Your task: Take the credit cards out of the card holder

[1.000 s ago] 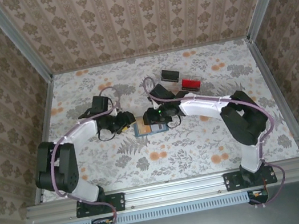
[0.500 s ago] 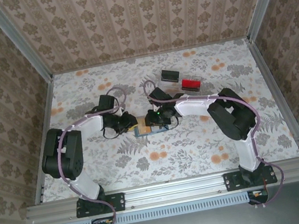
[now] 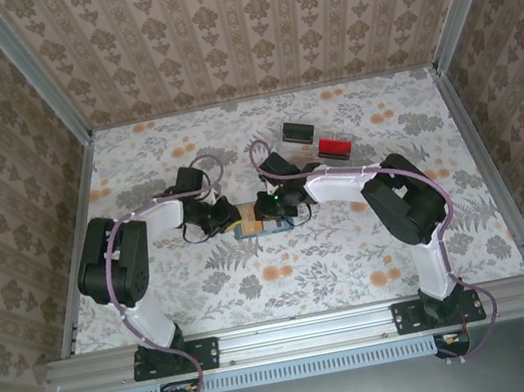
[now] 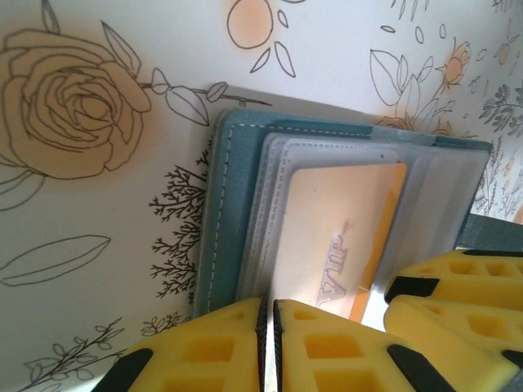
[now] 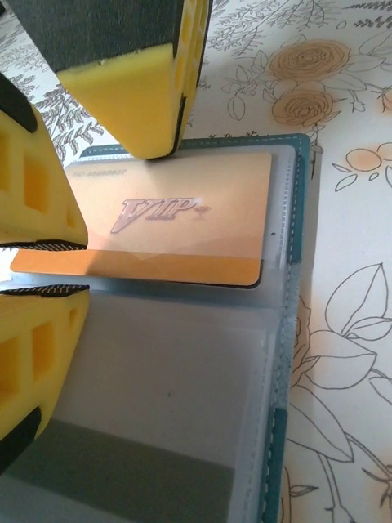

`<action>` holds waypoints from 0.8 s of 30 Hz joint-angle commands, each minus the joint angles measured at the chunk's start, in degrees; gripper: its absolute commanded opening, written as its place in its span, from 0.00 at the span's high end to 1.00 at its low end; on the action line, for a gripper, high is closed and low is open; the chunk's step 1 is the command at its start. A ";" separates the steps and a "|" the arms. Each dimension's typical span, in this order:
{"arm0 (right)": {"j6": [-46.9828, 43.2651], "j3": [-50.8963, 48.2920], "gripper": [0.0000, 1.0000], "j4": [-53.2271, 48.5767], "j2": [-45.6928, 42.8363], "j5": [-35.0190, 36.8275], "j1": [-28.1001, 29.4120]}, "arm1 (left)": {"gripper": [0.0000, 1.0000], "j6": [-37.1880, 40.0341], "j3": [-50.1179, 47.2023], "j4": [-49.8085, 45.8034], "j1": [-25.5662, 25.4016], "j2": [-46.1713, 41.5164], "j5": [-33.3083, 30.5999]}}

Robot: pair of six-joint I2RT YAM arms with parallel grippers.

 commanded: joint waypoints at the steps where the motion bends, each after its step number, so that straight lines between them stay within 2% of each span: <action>1: -0.77 1.68 0.77 0.12 1.04 -1.22 -0.26 | 0.86 0.94 1.17 -1.34 -0.41 0.86 -1.98; 6: -0.91 3.35 0.77 -1.79 2.49 -0.64 -0.24 | 0.87 2.34 1.37 -3.00 -0.45 1.74 -4.01; 24: 0.10 2.75 0.78 -0.29 3.86 -2.16 -0.24 | 0.88 2.44 0.87 -2.74 -0.51 2.92 -3.85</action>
